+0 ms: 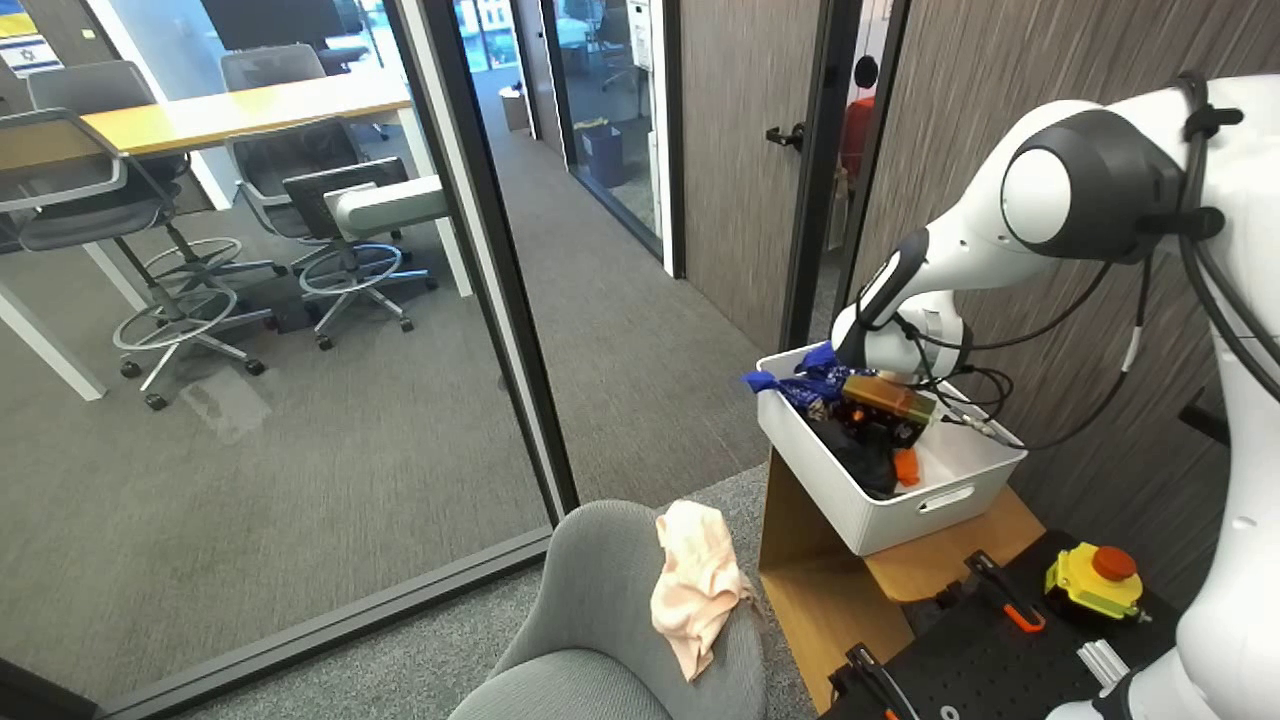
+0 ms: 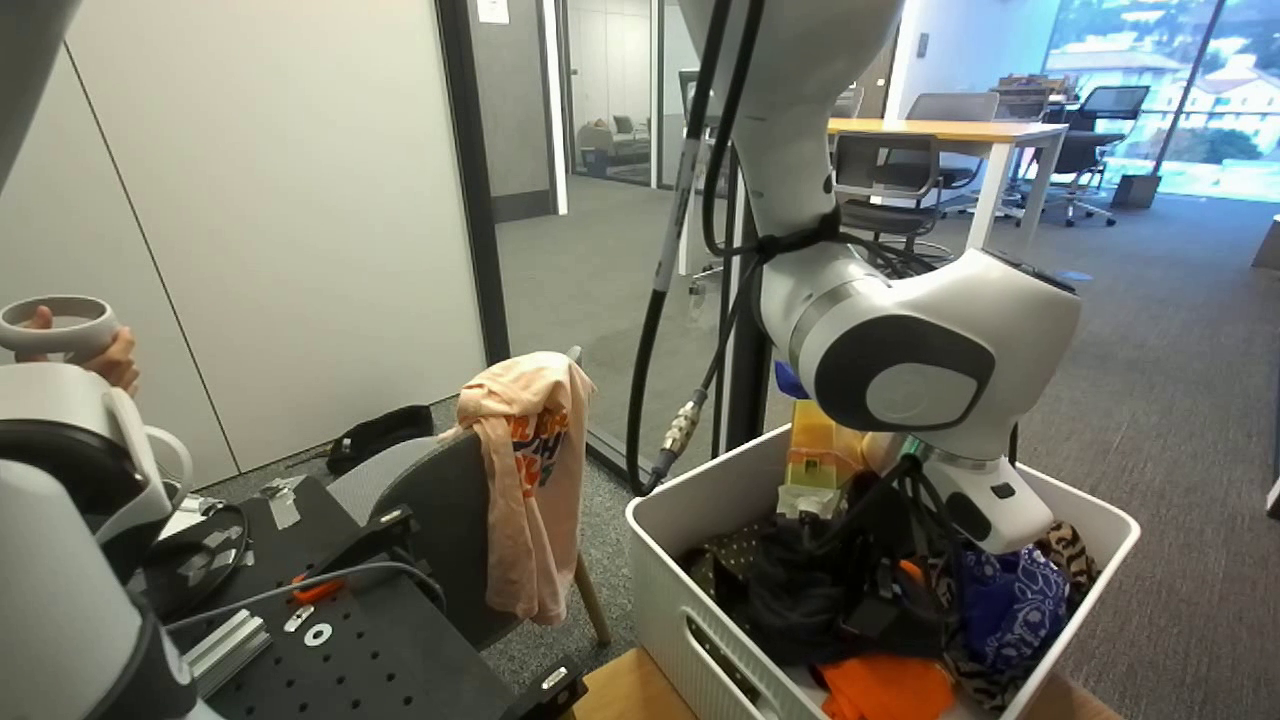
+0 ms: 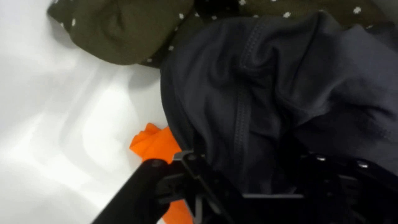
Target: Remove the peach clothing and the black clothing from the box and place them on the backrest of the grey chair
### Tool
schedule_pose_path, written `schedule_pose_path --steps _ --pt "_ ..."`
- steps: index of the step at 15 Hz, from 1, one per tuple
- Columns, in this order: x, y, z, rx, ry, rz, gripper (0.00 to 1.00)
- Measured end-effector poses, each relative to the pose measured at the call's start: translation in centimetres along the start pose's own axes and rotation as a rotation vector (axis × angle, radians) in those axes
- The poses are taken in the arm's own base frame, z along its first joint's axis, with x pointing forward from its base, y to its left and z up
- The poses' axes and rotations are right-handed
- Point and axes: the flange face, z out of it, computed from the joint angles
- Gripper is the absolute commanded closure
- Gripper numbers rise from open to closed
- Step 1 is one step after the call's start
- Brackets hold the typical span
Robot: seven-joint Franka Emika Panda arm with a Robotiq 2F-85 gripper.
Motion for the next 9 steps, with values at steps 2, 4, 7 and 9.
schedule_pose_path --steps 2,4,7,9 --pt "0.07 -0.09 -0.1 0.003 0.002 0.0 0.84" --pt "0.13 -0.16 -0.17 0.004 0.003 0.001 0.99" --pt "0.17 -0.21 -0.23 0.005 0.004 0.001 0.97" --pt "0.15 -0.22 -0.23 0.005 0.003 0.0 0.97"
